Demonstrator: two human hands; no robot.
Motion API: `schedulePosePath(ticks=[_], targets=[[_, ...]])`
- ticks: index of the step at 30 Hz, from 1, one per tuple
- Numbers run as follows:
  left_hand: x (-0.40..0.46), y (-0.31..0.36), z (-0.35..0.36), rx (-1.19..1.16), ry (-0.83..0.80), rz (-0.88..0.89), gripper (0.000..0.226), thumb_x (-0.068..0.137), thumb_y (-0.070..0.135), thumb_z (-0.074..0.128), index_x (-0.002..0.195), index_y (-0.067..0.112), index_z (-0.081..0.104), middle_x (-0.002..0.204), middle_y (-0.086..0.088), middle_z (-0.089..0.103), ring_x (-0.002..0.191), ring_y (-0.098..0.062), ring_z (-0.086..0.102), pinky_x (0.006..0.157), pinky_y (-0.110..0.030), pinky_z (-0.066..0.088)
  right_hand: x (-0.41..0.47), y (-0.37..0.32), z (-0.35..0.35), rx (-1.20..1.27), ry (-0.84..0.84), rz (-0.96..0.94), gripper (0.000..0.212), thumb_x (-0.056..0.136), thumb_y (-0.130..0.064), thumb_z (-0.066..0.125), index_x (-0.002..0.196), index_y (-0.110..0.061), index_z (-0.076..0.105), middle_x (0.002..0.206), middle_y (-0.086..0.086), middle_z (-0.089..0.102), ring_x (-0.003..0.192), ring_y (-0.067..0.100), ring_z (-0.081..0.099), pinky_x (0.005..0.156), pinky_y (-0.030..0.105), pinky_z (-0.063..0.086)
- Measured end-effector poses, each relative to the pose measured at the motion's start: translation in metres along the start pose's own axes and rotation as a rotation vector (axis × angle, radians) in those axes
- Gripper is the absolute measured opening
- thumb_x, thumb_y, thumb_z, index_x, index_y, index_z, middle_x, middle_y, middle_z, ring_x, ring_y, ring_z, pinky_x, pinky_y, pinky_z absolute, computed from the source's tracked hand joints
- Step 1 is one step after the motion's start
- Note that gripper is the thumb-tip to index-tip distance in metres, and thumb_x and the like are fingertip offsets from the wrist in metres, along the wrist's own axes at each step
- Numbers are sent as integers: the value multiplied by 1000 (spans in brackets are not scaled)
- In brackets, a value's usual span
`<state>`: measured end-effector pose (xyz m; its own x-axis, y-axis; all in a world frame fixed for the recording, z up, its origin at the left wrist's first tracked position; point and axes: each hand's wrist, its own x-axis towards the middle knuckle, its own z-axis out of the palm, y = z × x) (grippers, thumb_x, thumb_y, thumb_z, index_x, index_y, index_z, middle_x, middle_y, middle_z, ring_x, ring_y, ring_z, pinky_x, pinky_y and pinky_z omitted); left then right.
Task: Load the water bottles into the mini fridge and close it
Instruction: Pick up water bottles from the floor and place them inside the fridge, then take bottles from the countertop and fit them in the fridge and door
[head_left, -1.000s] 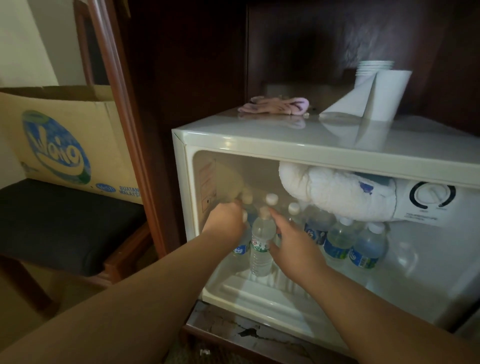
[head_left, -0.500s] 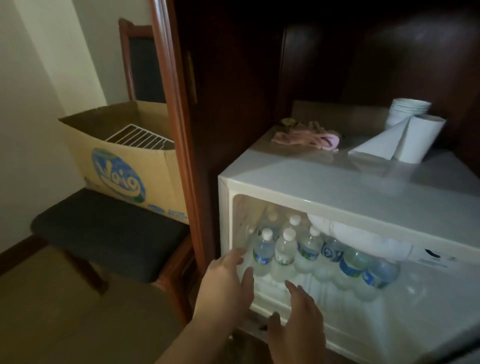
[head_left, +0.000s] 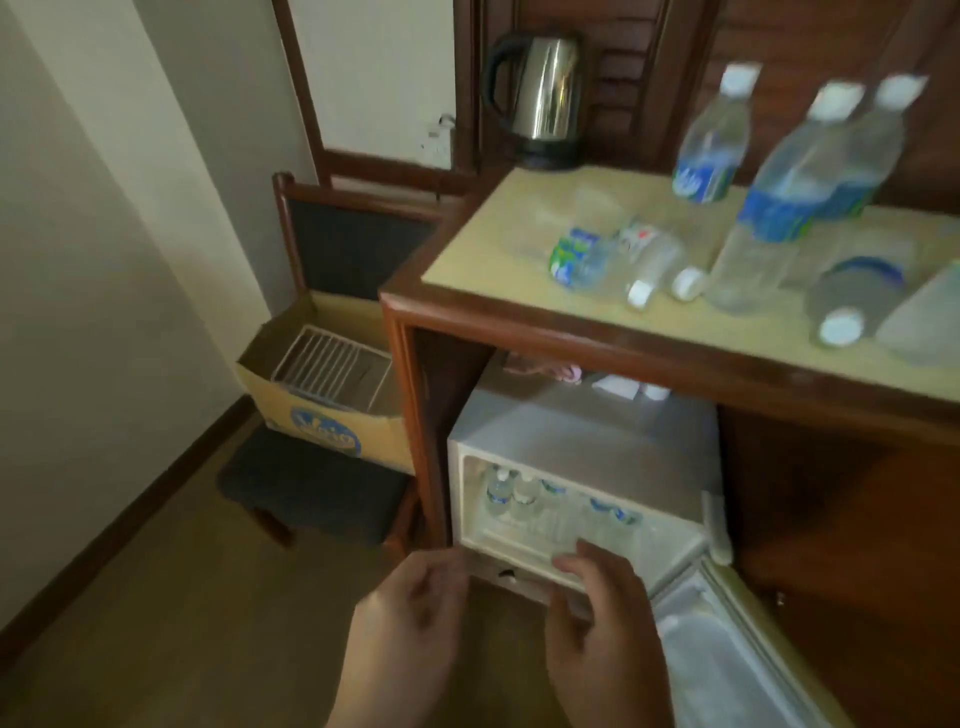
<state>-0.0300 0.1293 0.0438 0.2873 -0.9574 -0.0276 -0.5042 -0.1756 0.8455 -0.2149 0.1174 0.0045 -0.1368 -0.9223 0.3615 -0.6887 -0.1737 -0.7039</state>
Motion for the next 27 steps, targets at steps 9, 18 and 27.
schedulePosePath(ticks=[9, 18, 27], targets=[[-26, 141, -87, -59, -12, 57, 15, 89, 26, 76, 97, 38, 75, 84, 29, 73, 84, 12, 68, 69, -1, 48, 69, -87, -176, -96, 26, -62, 44, 82, -13, 75, 124, -23, 65, 130, -4, 58, 125, 18, 52, 105, 34, 45], [12, 226, -71, -77, -37, 244, 19, 92, 38, 70, 111, 38, 70, 94, 29, 71, 92, 10, 67, 75, -18, 59, 134, -91, -233, -38, 18, 65, 48, 93, -28, 66, 138, -38, 53, 124, -27, 50, 121, 3, 52, 102, 33, 48], [80, 239, -39, 85, -68, 483, 21, 88, 38, 72, 109, 38, 72, 103, 27, 69, 106, 0, 61, 91, -32, 54, 220, -82, -186, -59, -168, 131, 49, 97, -26, 61, 143, -36, 51, 134, -14, 58, 115, 6, 59, 98, 28, 49]])
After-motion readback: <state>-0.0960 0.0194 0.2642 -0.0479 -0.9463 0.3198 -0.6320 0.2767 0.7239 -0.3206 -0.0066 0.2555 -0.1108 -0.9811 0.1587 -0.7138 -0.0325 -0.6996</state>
